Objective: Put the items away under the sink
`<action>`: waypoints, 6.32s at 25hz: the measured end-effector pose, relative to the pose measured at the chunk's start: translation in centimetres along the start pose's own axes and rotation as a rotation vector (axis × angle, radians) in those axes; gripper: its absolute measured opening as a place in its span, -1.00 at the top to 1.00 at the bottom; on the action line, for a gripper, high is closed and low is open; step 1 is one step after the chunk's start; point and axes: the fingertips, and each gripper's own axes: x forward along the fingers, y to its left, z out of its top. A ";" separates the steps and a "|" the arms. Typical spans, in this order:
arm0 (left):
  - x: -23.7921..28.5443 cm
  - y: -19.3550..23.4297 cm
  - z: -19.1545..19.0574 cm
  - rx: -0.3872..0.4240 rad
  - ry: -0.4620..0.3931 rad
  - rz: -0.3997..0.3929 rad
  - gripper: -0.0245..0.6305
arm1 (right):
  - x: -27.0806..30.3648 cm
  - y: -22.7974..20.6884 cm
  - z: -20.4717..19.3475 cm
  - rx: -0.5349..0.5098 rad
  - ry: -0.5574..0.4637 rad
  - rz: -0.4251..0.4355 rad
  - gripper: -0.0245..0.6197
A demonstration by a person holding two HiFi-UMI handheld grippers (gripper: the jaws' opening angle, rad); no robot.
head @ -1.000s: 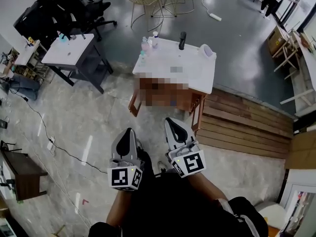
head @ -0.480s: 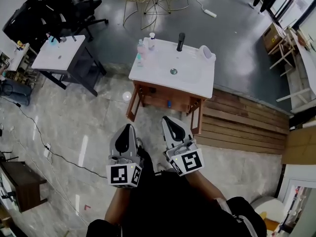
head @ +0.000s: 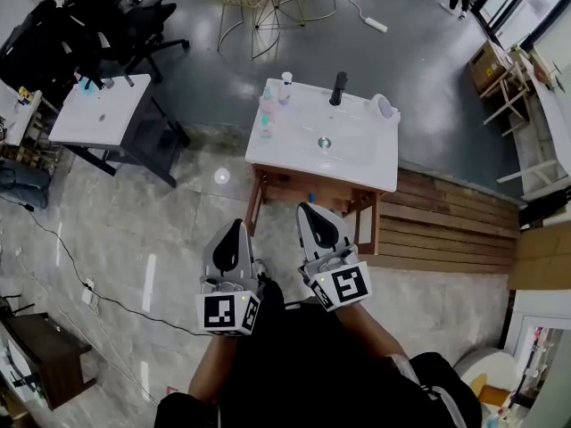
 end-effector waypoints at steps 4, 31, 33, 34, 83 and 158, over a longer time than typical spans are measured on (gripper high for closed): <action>2.1 3.4 1.0 0.003 -0.004 -0.028 0.90 | 4.0 0.2 -0.1 -0.010 0.003 -0.033 0.90; 17.2 12.9 -1.5 -0.028 0.050 -0.105 0.90 | 20.0 -6.1 -6.8 0.006 0.081 -0.122 0.90; 18.7 13.2 -2.1 -0.032 0.059 -0.107 0.90 | 21.0 -7.1 -7.8 0.010 0.093 -0.124 0.90; 19.5 13.3 -2.4 -0.032 0.064 -0.108 0.90 | 21.5 -7.6 -8.3 0.013 0.098 -0.125 0.90; 32.9 17.7 -19.2 -0.179 0.208 -0.007 0.90 | 32.7 -15.8 -30.5 -0.033 0.291 -0.061 0.49; 28.6 15.5 -16.8 -0.163 0.182 -0.058 0.90 | 28.8 -14.4 -26.5 -0.089 0.212 -0.083 0.60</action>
